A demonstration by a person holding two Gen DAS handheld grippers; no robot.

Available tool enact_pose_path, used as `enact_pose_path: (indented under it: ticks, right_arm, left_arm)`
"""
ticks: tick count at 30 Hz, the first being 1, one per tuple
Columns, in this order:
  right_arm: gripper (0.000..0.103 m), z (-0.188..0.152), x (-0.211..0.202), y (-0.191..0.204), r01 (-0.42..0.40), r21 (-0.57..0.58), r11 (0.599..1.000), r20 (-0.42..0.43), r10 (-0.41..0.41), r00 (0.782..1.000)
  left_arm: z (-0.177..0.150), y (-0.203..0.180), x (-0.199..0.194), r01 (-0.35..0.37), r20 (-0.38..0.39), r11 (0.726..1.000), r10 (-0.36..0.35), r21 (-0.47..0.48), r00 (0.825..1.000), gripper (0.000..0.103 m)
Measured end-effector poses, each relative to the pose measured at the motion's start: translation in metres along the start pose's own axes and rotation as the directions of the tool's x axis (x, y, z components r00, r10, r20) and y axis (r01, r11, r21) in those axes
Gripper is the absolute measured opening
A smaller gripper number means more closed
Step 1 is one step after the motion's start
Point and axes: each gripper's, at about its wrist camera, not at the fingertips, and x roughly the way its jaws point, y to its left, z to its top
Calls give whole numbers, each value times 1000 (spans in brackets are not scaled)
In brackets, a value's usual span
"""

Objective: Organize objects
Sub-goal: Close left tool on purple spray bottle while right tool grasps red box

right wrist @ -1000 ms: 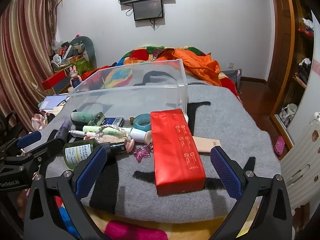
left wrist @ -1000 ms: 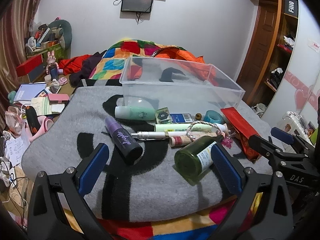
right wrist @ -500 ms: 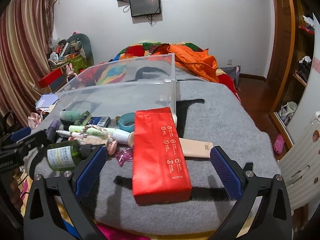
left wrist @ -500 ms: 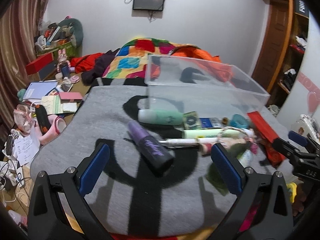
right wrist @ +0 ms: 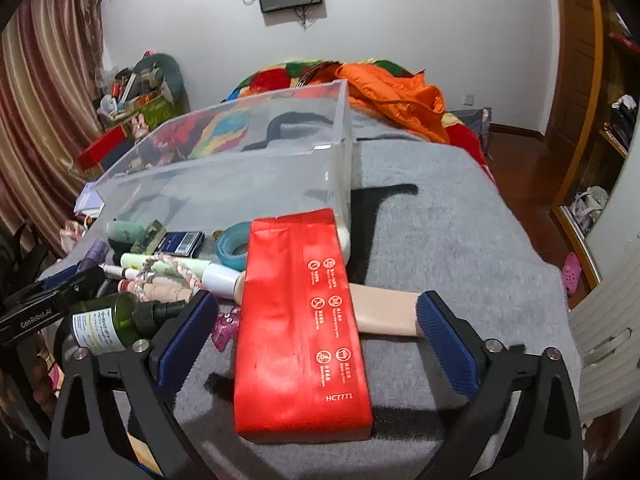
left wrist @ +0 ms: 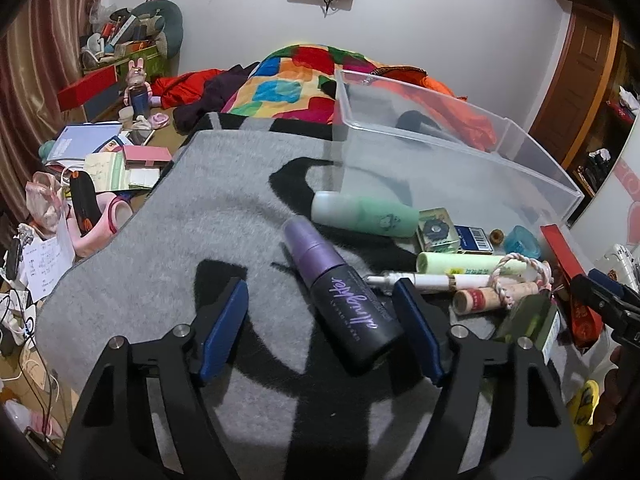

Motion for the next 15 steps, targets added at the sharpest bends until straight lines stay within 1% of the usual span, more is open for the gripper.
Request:
enact_pose_path:
  ticks: [3, 6, 8, 10, 12, 13, 15]
  right_arm:
    - [97, -7, 0, 0, -14, -4, 1000, -15, 14, 1000]
    - [97, -18, -2, 1, 7, -22, 1000, -28, -8, 1000]
    - [93, -23, 0, -2, 18, -21, 1000, -39, -19, 999]
    - [87, -27, 0, -5, 25, -13, 1000, -47, -25, 999]
    - [84, -28, 0, -7, 30, -5, 1000, -38, -30, 999]
    - [82, -27, -1, -8, 29, 1, 1000, -36, -29, 999]
    - [74, -27, -1, -8, 23, 2, 1000, -36, -22, 999]
  left_arm:
    - [-2, 4, -5, -15, 9, 1000, 15, 10, 1000, 74]
    - [-2, 9, -8, -17, 13, 1000, 17, 11, 1000, 71]
    - [-2, 12, -7, -16, 10, 1000, 16, 3, 1000, 69]
    - [-1, 13, -4, -15, 6, 1000, 16, -5, 1000, 64]
    - [0, 12, -1, -26, 7, 1000, 26, 0, 1000, 57]
    - [1, 10, 1, -36, 13, 999, 35, 8, 999, 56]
    - [1, 7, 3, -45, 18, 999, 44, 21, 999, 44]
